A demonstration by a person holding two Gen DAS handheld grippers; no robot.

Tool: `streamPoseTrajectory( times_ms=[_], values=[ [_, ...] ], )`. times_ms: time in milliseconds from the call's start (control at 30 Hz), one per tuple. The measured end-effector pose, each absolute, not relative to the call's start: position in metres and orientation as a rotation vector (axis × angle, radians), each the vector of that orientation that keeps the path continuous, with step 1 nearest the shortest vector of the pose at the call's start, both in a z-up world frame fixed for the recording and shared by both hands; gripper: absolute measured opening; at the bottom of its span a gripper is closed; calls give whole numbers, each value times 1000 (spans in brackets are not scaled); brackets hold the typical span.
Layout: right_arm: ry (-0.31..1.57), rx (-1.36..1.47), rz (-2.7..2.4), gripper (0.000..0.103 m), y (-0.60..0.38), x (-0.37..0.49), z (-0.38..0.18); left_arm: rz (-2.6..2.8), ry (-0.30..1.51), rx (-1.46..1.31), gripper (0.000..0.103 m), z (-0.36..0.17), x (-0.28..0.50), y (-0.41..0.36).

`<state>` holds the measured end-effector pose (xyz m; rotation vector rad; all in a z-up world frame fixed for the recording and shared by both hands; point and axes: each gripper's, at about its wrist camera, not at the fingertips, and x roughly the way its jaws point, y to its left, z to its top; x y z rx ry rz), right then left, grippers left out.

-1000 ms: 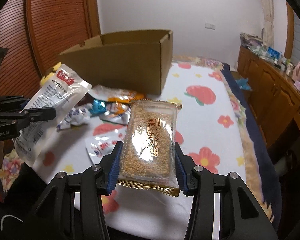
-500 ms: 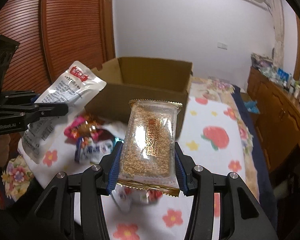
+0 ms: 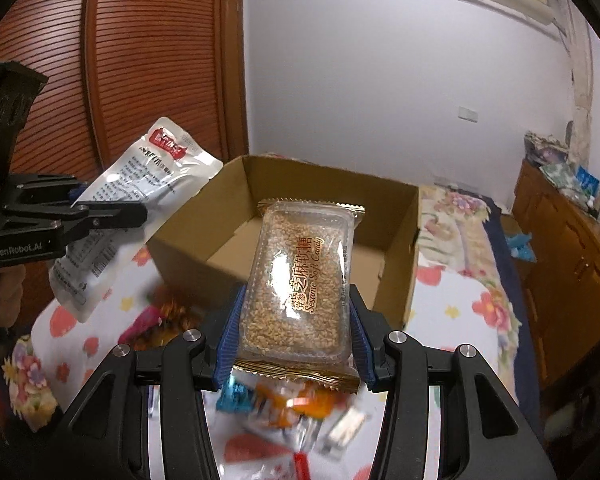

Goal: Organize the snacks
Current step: 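Lift both held packets and carry them over the cardboard box, then open the right gripper to drop the golden bag while the left gripper releases the white packet into the box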

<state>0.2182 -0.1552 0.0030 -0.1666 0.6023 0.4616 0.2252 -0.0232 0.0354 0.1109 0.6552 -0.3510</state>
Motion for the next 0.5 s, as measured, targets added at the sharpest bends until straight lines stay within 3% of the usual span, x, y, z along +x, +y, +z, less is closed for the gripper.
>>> streamPoseTrajectory(
  times_ms=[500],
  values=[
    [692, -165, 466, 54, -143, 291, -18, -325, 706, 117, 24, 22, 296, -16]
  ],
)
